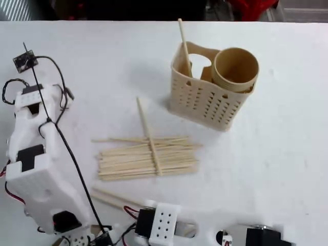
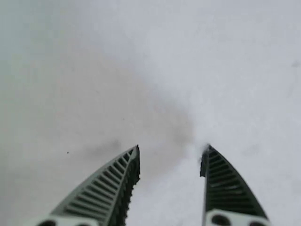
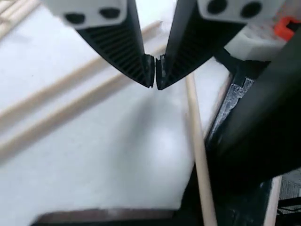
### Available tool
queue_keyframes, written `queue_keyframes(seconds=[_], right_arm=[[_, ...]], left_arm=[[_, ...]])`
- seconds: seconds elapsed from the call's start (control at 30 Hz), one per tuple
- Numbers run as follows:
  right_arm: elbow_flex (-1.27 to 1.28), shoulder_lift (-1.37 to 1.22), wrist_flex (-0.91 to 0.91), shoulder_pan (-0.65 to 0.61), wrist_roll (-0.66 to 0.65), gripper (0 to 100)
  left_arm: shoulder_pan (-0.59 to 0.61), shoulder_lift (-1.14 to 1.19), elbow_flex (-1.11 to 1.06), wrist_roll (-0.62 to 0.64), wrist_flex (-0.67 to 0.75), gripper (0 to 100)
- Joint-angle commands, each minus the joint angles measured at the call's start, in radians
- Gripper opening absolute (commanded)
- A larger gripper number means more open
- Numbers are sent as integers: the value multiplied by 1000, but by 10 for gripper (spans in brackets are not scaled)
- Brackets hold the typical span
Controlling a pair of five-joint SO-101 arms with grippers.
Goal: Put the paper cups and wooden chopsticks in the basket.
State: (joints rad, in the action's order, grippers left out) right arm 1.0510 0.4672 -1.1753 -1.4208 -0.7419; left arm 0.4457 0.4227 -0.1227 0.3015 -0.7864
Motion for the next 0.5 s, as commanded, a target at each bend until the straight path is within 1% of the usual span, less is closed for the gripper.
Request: queue_keyframes(seconds=[0.0,0.03,0.13,0.23,0.37,0.47], right_arm=[[-2,21,22,101,-15,23],[-2,21,36,145,-18,23],[3,21,54,272,-106,23],[8,21,91,381,-155,23],[32,-18,177,444,-181,23],[29,-82,209,450,-137,27]], left_arm=[[12,-8,46,11,21,223],[12,-8,44,11,21,223],[12,-8,44,11,20,223],[12,-8,44,11,20,223],[12,-8,44,11,20,223],[12,-8,44,11,20,223]])
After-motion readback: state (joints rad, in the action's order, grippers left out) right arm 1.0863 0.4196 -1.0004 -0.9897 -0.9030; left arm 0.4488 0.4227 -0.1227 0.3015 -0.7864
